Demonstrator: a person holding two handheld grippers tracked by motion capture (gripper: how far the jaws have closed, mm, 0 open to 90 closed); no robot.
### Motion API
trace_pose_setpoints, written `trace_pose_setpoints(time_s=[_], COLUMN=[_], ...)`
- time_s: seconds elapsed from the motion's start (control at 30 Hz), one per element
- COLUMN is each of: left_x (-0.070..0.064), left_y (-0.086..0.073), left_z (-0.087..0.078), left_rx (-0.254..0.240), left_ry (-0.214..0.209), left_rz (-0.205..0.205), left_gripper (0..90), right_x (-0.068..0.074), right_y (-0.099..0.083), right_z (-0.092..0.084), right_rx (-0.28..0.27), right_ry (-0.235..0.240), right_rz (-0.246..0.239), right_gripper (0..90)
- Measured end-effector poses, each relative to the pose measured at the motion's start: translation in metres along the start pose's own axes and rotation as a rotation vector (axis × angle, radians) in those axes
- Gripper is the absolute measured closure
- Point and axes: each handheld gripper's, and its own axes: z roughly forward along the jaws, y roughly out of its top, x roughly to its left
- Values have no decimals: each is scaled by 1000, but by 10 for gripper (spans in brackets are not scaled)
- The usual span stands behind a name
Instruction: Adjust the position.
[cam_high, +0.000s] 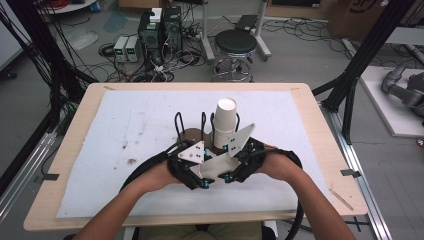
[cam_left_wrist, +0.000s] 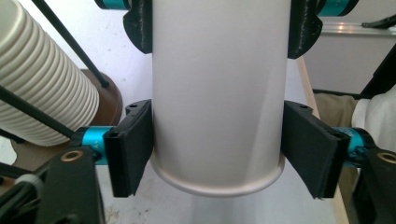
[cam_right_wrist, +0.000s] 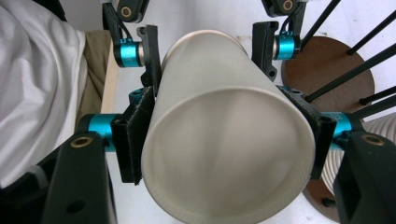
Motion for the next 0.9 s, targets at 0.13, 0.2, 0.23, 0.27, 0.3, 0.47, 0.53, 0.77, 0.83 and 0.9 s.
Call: trace_pose_setpoints(time_s=[0.13,0.2,0.23,0.27,0.3,0.47,0.53,0.77,0.83,0.9], left_x=[0,0,0,1,2,4,4,6,5,5], left_y=[-2,-5,-8,-10,-12,-21,-22,-37,-41,-43], left_z=[-1,-2,-3,-4,-5,-11,-12,-16,-17,-16], left_rx=[-57,-92,-122,-143,-157,-213,-227,-361,-399,-429], left_ry=[1,5,3,4,4,11,16,57,72,72], left_rz=[-24,-27,-36,-41,-45,-77,-85,-154,-163,-168], left_gripper=[182,183,180,175,174,173,173,173,172,169], right_x=[-1,-2,-3,-2,-3,-5,-5,-4,-3,-2], right_y=[-1,-3,-5,-5,-7,-17,-20,-42,-47,-51], right_z=[-2,-5,-7,-8,-9,-15,-16,-25,-26,-27], right_rx=[-20,-44,-50,-50,-57,-93,-105,-213,-244,-269], right_ry=[16,20,21,19,16,-7,-9,-45,-56,-64], right_rz=[19,27,37,43,50,87,99,176,191,206], right_gripper=[331,331,330,329,328,327,326,325,326,326])
